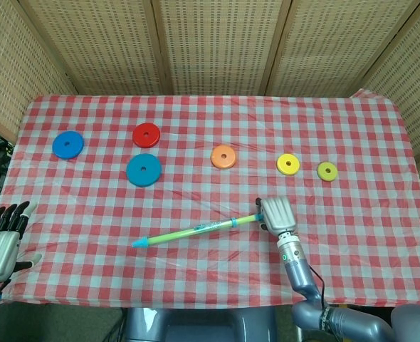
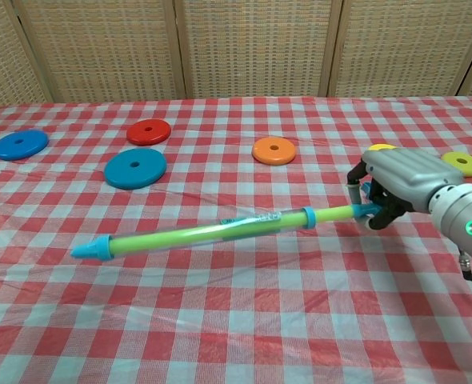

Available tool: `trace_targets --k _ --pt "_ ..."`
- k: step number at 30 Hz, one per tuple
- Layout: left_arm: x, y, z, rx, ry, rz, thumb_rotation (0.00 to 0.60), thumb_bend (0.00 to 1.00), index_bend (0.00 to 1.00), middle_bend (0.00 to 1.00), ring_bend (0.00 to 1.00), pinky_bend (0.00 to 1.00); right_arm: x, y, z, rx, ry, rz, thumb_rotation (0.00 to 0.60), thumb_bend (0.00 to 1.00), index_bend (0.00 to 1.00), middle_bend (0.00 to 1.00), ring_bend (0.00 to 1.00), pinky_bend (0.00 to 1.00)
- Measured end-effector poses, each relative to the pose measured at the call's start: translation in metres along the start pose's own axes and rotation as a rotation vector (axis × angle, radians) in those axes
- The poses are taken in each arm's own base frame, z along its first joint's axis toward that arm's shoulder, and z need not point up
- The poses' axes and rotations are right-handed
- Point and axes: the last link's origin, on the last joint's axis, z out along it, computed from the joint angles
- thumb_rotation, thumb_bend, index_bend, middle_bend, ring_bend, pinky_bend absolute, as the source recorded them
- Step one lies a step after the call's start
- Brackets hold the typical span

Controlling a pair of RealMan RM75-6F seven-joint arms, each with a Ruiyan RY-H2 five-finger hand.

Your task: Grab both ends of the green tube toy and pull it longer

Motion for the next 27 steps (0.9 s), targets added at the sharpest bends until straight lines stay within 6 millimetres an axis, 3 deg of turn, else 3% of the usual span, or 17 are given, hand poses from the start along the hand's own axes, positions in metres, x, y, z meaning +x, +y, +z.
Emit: trace_targets --k 7,15,21,27 --pt "-0.002 0.000 0.006 0.027 -0.023 -0.001 0.600 0.03 0.00 0.00 0.00 0.00 0.031 -0.005 0.011 -0.044 0.086 -0.017 0.600 0.53 0.77 1.00 1.00 0.97" --pt "-0.002 0.006 0.028 0.036 -0.033 -0.019 0.600 0.04 0.00 0.00 0.00 0.00 0.062 -0.022 0.035 -0.086 0.117 -0.050 0.600 0.53 0.78 1.00 1.00 0.97" --pt "0.004 0.021 0.062 0.032 -0.022 -0.044 0.600 0.06 0.09 0.00 0.00 0.00 0.072 -0.031 0.046 -0.090 0.131 -0.091 0.600 0.53 0.78 1.00 1.00 0.97" --pt "0.013 0.043 0.095 0.013 -0.011 -0.113 0.600 0.17 0.21 0.00 0.00 0.00 0.070 -0.034 0.054 -0.128 0.126 -0.111 0.600 0.54 0.78 1.00 1.00 0.97"
